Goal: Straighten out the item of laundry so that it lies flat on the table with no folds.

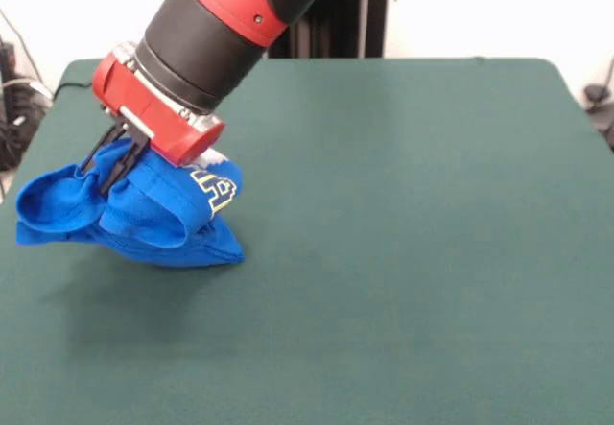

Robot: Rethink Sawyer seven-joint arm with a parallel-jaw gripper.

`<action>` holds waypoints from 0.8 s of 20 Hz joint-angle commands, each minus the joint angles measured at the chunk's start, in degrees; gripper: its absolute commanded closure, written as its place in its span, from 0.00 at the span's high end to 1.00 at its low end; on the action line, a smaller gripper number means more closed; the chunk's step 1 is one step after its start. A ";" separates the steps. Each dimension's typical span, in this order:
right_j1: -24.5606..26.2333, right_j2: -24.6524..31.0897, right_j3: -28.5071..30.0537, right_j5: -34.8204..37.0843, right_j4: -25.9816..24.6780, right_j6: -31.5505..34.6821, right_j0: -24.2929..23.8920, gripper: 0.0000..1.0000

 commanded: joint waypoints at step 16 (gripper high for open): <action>-2.88 -9.10 12.40 -17.26 7.48 17.49 10.22 0.00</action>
